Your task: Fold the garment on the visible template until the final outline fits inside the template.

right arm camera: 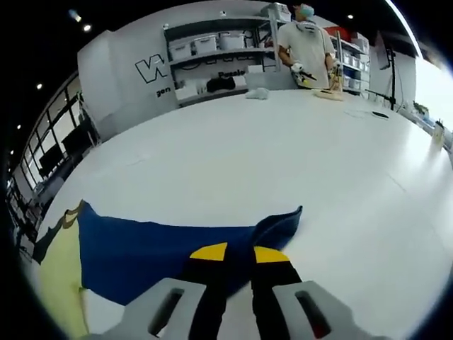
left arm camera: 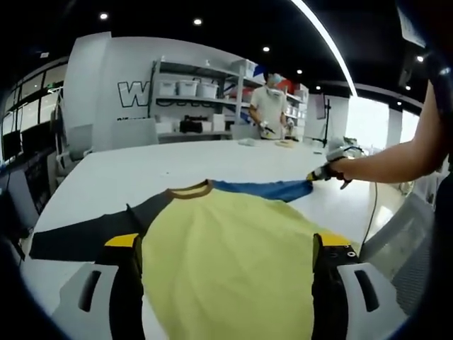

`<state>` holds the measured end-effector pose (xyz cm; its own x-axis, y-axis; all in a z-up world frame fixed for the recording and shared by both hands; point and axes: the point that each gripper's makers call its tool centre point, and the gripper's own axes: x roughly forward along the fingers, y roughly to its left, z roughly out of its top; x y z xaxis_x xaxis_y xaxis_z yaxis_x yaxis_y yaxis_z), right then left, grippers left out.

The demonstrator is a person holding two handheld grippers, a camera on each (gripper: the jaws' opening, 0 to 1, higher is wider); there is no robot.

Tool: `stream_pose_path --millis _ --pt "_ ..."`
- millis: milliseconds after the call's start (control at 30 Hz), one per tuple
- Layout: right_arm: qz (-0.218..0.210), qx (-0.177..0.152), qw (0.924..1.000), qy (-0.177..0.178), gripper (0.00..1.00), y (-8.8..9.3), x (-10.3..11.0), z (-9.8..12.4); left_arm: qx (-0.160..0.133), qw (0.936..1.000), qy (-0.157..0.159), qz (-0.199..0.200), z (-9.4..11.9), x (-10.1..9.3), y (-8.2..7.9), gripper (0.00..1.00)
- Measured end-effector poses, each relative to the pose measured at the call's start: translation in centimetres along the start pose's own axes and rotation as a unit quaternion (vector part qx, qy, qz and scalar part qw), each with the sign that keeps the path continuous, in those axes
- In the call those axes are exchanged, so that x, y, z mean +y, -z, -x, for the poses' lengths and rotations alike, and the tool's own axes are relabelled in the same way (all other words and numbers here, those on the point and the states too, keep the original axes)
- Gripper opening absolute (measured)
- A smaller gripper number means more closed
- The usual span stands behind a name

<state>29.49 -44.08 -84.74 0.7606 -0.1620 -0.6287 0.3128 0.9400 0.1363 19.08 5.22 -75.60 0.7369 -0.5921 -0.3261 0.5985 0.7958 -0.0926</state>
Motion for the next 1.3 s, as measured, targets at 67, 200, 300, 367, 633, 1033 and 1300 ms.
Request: stream_pose_path --millis 67,200,300,367,633,1033,1300 --pt "0.002 -0.005 1.0 0.004 0.0 -0.2 -0.2 0.3 0.001 1.0 -0.001 0.002 0.0 0.1 0.0 0.95" --pt "-0.007 -0.017 0.9997 0.014 0.0 -0.4 -1.1 1.4 -0.001 1.0 0.0 0.001 -0.1 0.0 0.0 0.95" --pt "-0.013 -0.021 0.9994 0.022 0.0 -0.4 -1.8 2.2 -0.003 1.0 0.003 0.0 -0.1 -0.1 -0.2 0.95" --pt "-0.021 -0.022 0.999 0.033 0.0 -0.2 -2.6 3.0 -0.004 1.0 0.005 0.0 -0.1 -0.3 -0.2 0.95" --pt "-0.047 0.011 0.9975 0.051 0.0 2.2 -5.2 3.5 -0.009 0.9999 0.014 -0.002 0.0 -0.7 -0.5 0.95" --pt "-0.034 0.033 0.9968 0.065 0.0 2.5 -5.8 2.4 -0.004 0.9999 0.011 0.001 0.2 -0.4 -0.3 0.94" --pt "-0.037 -0.006 0.9983 0.045 0.0 -0.3 -4.2 4.4 -0.004 0.9999 0.012 0.002 0.2 -0.4 -0.3 0.94"
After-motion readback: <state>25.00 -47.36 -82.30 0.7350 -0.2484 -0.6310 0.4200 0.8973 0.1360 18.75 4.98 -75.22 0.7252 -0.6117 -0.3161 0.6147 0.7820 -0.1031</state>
